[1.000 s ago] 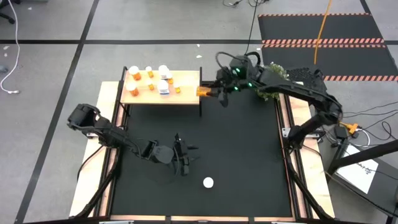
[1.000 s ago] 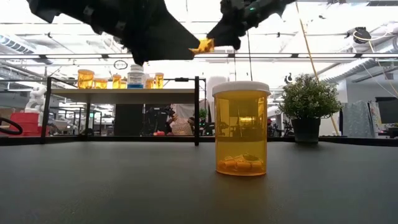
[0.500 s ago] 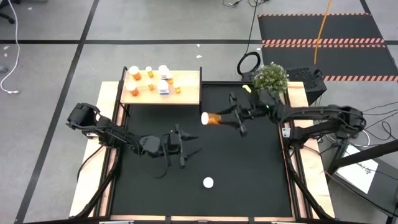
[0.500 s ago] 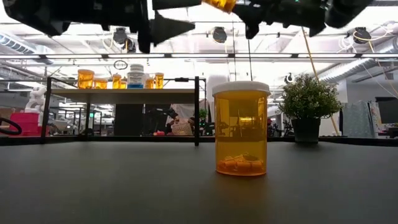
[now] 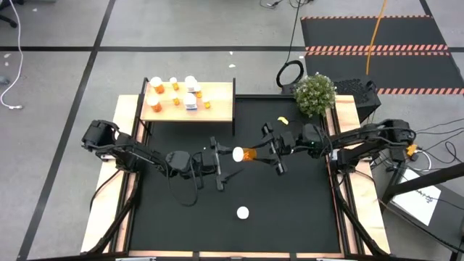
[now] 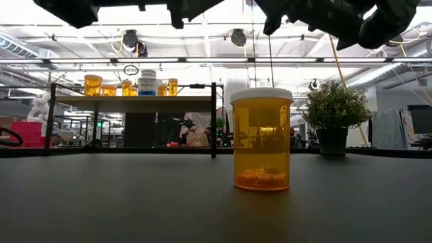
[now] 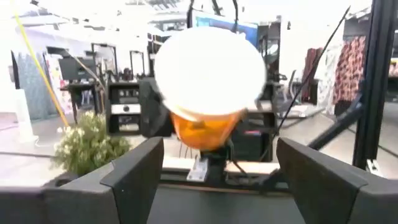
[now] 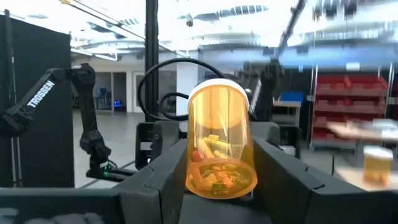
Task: Pick and place medicine bottles onto shelf by color
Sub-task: Put the large orange pill bottle on the shelf
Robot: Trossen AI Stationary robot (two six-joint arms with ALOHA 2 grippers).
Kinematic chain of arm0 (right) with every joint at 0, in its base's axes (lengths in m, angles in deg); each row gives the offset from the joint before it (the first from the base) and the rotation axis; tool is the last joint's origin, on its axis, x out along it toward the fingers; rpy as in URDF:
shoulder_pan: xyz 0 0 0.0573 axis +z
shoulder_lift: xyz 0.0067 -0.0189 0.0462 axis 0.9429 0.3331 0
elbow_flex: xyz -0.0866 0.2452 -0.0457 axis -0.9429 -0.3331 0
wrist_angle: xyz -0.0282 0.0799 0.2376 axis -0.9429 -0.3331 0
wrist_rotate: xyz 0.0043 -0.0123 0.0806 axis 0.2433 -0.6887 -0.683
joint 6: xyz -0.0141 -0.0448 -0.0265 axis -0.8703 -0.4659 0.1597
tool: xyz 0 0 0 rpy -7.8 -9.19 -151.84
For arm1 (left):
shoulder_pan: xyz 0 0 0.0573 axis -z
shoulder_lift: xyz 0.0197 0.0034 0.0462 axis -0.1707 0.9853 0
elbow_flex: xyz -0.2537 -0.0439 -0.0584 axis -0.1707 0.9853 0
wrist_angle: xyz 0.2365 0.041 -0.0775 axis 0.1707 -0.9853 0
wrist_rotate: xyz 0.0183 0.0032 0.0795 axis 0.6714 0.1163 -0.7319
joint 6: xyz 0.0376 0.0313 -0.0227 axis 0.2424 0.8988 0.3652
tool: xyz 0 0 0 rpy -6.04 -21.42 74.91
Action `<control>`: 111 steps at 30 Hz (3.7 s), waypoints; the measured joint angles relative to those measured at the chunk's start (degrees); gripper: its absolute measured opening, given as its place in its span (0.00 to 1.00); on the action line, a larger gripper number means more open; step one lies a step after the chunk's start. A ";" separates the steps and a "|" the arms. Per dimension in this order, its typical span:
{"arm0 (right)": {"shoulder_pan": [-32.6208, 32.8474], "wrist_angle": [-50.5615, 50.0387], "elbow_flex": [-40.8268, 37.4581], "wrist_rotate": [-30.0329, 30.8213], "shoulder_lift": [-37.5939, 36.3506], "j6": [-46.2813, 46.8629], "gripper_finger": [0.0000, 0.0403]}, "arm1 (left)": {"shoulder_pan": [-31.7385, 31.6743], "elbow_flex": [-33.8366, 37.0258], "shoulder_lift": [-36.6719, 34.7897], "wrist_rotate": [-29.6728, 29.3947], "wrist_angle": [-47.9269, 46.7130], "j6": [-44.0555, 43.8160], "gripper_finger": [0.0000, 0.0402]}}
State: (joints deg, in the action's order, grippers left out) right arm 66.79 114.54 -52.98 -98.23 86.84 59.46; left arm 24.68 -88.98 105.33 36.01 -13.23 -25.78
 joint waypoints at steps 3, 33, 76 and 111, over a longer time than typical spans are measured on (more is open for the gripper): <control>0.84 3.15 0.02 0.06 2.06 -1.45 0.42 | -0.91 -0.68 0.00 0.11 0.45 -0.40 0.75; -0.21 -18.59 0.15 9.11 -3.29 -0.34 0.62 | -5.03 -0.60 -4.36 3.67 -14.88 0.14 0.50; 1.20 -40.66 13.89 7.64 11.16 -11.87 0.58 | -9.97 -0.55 -1.38 12.96 -40.14 -6.66 0.50; 1.55 -37.15 16.20 6.91 16.40 -12.15 0.55 | -8.98 -0.48 -1.95 12.13 -41.11 -10.07 0.61</control>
State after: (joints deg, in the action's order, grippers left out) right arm 68.34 77.39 -36.78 -91.32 103.25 47.31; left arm 15.70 -89.46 103.39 48.15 -54.35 -35.85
